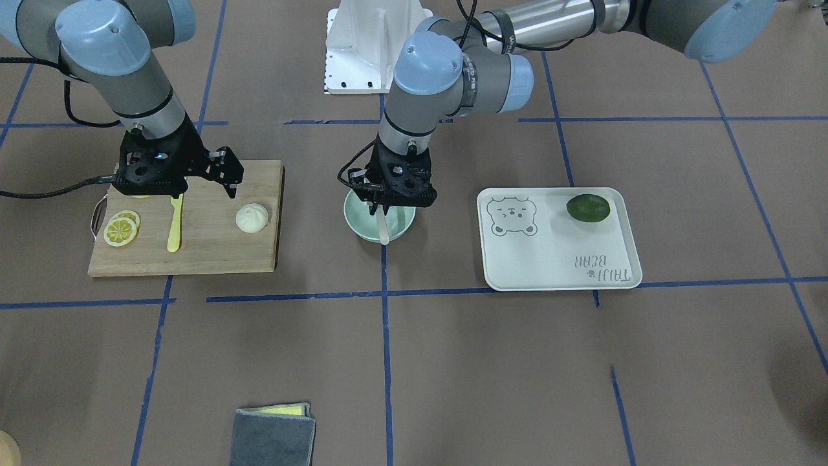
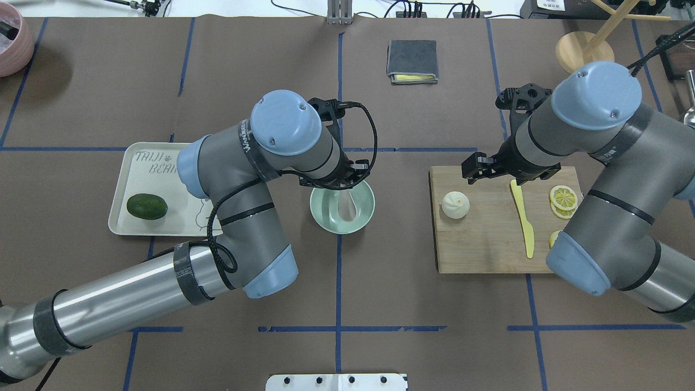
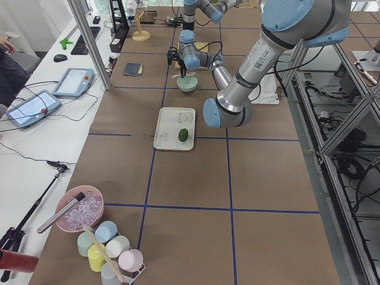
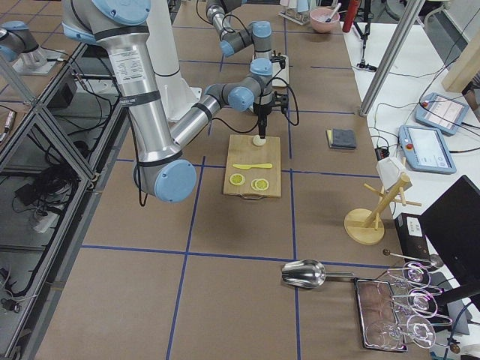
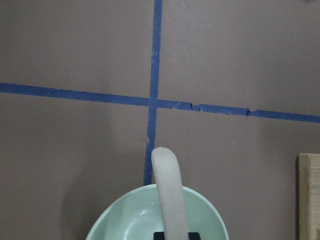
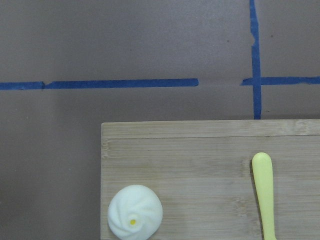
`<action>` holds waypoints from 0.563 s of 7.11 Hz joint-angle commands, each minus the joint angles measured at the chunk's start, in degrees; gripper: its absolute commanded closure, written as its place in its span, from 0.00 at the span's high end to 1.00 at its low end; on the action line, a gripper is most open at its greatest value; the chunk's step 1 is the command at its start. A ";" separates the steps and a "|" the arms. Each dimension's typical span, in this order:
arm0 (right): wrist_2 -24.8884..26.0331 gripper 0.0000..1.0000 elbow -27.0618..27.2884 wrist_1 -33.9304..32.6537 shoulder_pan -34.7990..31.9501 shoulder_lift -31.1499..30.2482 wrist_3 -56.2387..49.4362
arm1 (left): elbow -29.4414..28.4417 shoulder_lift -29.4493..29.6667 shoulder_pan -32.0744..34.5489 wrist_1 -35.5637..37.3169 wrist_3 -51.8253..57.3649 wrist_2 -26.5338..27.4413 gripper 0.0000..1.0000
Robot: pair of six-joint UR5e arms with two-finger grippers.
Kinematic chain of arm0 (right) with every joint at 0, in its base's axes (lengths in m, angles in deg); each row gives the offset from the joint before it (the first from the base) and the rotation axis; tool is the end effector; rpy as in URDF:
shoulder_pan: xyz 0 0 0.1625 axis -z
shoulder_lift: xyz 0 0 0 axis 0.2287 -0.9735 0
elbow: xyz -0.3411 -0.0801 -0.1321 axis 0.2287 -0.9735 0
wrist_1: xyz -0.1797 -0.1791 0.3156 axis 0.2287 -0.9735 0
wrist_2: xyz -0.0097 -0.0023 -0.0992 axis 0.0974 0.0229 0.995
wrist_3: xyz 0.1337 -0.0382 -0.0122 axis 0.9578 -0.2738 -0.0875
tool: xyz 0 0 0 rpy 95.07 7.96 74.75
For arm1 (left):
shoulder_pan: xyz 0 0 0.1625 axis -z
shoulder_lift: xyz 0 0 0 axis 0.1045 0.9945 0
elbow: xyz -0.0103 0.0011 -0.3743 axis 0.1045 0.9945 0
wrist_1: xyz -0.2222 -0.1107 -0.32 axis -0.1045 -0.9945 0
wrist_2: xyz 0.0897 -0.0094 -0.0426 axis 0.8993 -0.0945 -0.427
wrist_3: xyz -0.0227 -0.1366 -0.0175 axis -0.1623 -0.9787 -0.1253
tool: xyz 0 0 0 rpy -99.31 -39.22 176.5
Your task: Put spoon and bun in bowl
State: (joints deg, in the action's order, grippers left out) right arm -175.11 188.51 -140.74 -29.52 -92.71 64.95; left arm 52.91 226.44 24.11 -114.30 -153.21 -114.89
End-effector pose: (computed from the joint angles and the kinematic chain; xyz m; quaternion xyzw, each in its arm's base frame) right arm -0.3636 -0.4396 0.3074 0.0372 -0.3817 0.0302 0.9230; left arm 0.5815 -0.4443 0.1378 0.0582 0.4997 -0.0588 0.8622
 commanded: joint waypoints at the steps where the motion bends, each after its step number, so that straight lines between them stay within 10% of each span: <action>1: -0.01 1.00 0.02 0.06 0.03 0.06 0.01 | -0.41 -0.39 -0.93 -0.94 0.23 1.28 0.00; 3: 0.08 1.00 0.02 0.06 0.03 0.06 0.01 | 0.46 -2.58 -0.84 -0.85 2.25 1.19 0.15; 4: 0.08 1.00 0.02 0.06 0.03 0.15 0.01 | 0.73 -3.11 -0.84 -0.94 2.60 1.10 0.99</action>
State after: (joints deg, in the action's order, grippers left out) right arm -175.04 188.52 -140.68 -29.49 -92.61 64.96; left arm 53.32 224.15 23.27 -115.18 -151.26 -113.73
